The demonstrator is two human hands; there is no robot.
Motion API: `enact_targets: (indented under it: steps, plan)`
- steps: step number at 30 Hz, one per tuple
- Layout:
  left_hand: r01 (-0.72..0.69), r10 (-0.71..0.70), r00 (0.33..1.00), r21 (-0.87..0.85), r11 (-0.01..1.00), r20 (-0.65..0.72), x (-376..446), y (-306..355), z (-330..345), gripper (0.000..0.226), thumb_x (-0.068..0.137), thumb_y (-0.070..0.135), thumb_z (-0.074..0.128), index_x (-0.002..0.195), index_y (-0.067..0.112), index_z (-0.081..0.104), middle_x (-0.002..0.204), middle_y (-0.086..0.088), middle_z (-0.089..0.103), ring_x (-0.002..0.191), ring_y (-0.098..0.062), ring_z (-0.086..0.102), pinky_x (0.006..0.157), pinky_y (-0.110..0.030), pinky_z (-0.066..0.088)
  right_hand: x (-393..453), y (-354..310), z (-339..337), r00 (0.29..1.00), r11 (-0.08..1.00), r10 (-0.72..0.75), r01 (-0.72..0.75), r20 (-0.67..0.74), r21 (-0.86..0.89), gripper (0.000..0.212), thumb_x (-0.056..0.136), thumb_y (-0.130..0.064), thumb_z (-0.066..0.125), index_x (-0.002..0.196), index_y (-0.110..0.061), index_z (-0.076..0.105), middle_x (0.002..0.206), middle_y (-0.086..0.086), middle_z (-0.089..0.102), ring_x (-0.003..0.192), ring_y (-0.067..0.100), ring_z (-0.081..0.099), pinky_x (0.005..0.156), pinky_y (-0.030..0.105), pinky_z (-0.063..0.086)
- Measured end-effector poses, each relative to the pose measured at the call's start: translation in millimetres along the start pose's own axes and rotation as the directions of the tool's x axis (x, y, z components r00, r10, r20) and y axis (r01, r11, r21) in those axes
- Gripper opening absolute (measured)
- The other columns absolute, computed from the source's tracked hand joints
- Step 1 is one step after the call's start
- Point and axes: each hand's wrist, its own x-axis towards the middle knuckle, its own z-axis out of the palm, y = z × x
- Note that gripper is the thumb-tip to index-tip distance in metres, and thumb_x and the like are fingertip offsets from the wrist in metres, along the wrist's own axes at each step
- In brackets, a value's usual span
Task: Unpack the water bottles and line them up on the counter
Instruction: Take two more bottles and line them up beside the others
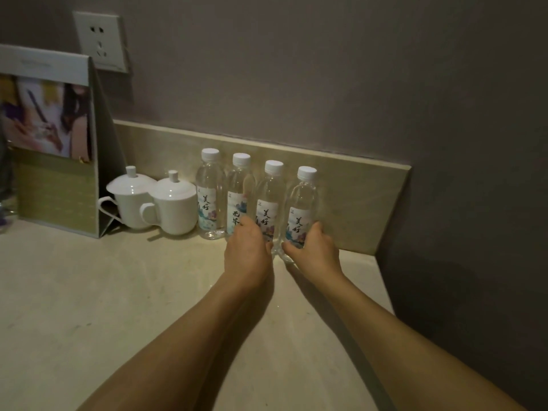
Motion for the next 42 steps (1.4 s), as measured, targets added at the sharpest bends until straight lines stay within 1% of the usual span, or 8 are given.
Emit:
enact_targets:
  steps: [2, 7, 12, 19, 24, 30, 37, 42]
  plan:
    - [0.004, -0.004, 1.000, -0.010, 1.000, -0.009, 1, 0, -1, 0.047, 0.091, 0.020, 0.068, 0.127, 0.001, 0.045, 0.124, -0.019, 0.059, 0.117, -0.037, 0.057, 0.095, -0.044, 0.049, 1, 0, 1, 1.000, 1.000, 0.000, 0.000, -0.004, 0.000, 0.050, 0.079, -0.044, 0.071, 0.104, -0.017, 0.038, 0.120, 0.013, 0.062, 0.106, 0.036, 0.062, 0.081, 0.043, 0.054]
    - [-0.008, 0.008, 1.000, 0.035, 0.999, -0.010, 5, 0, 0, 0.044, 0.092, 0.019, 0.066, 0.126, 0.001, 0.045, 0.124, -0.018, 0.060, 0.116, -0.036, 0.058, 0.093, -0.042, 0.049, 5, -2, 2, 1.000, 1.000, 0.008, -0.009, 0.010, 0.016, 0.053, 0.081, -0.042, 0.071, 0.115, -0.014, 0.041, 0.123, 0.012, 0.061, 0.110, 0.035, 0.061, 0.085, 0.048, 0.054]
    - [0.003, -0.002, 1.000, 0.046, 0.999, -0.021, 8, 0, 3, 0.045, 0.091, 0.019, 0.068, 0.126, 0.000, 0.045, 0.122, -0.017, 0.061, 0.115, -0.035, 0.059, 0.092, -0.041, 0.050, 8, -3, 4, 1.000, 1.000, 0.007, -0.007, 0.000, 0.010, 0.052, 0.082, -0.042, 0.069, 0.114, -0.012, 0.041, 0.121, 0.013, 0.061, 0.108, 0.036, 0.061, 0.083, 0.045, 0.054]
    - [-0.009, 0.013, 0.999, 0.094, 0.996, -0.048, 13, 2, 9, 0.039, 0.093, 0.015, 0.064, 0.124, -0.001, 0.045, 0.121, -0.018, 0.062, 0.114, -0.035, 0.060, 0.090, -0.041, 0.050, 12, -3, 4, 1.000, 1.000, 0.010, -0.010, 0.003, 0.018, 0.052, 0.082, -0.042, 0.069, 0.114, -0.011, 0.042, 0.124, 0.013, 0.061, 0.110, 0.036, 0.061, 0.086, 0.051, 0.054]
    - [-0.018, 0.023, 0.998, 0.100, 0.995, -0.057, 15, 1, 11, 0.038, 0.093, 0.014, 0.065, 0.123, 0.000, 0.045, 0.120, -0.016, 0.062, 0.112, -0.034, 0.060, 0.089, -0.040, 0.049, 16, -2, 5, 1.000, 1.000, 0.008, -0.008, 0.002, 0.019, 0.054, 0.082, -0.040, 0.070, 0.117, -0.011, 0.041, 0.126, 0.014, 0.060, 0.111, 0.036, 0.060, 0.087, 0.050, 0.054]
    - [-0.028, 0.034, 0.998, 0.095, 0.995, -0.055, 17, 0, 12, 0.037, 0.094, 0.013, 0.062, 0.124, 0.000, 0.044, 0.121, -0.018, 0.061, 0.113, -0.035, 0.059, 0.090, -0.042, 0.048, 19, -2, 7, 1.000, 1.000, 0.010, -0.010, 0.002, 0.008, 0.054, 0.082, -0.040, 0.070, 0.117, -0.010, 0.041, 0.125, 0.015, 0.059, 0.112, 0.037, 0.060, 0.087, 0.051, 0.053]
    - [-0.033, 0.034, 0.999, 0.041, 0.999, -0.025, 13, -4, 9, 0.043, 0.091, 0.024, 0.067, 0.122, 0.003, 0.046, 0.121, -0.016, 0.061, 0.113, -0.035, 0.059, 0.091, -0.044, 0.051, 17, -3, 4, 1.000, 1.000, 0.010, -0.011, 0.024, 0.010, 0.058, 0.083, -0.040, 0.069, 0.121, -0.006, 0.041, 0.127, 0.017, 0.058, 0.114, 0.038, 0.059, 0.086, 0.044, 0.052]
    - [-0.040, 0.040, 0.999, 0.042, 0.998, -0.001, 10, -2, -1, 0.046, 0.088, 0.037, 0.068, 0.116, 0.005, 0.050, 0.112, -0.016, 0.065, 0.106, -0.036, 0.063, 0.083, -0.043, 0.052, 9, -1, -3, 0.998, 0.998, 0.033, -0.036, 0.054, 0.056, 0.060, 0.083, -0.040, 0.071, 0.123, -0.002, 0.044, 0.127, 0.017, 0.058, 0.114, 0.037, 0.058, 0.085, 0.041, 0.050]
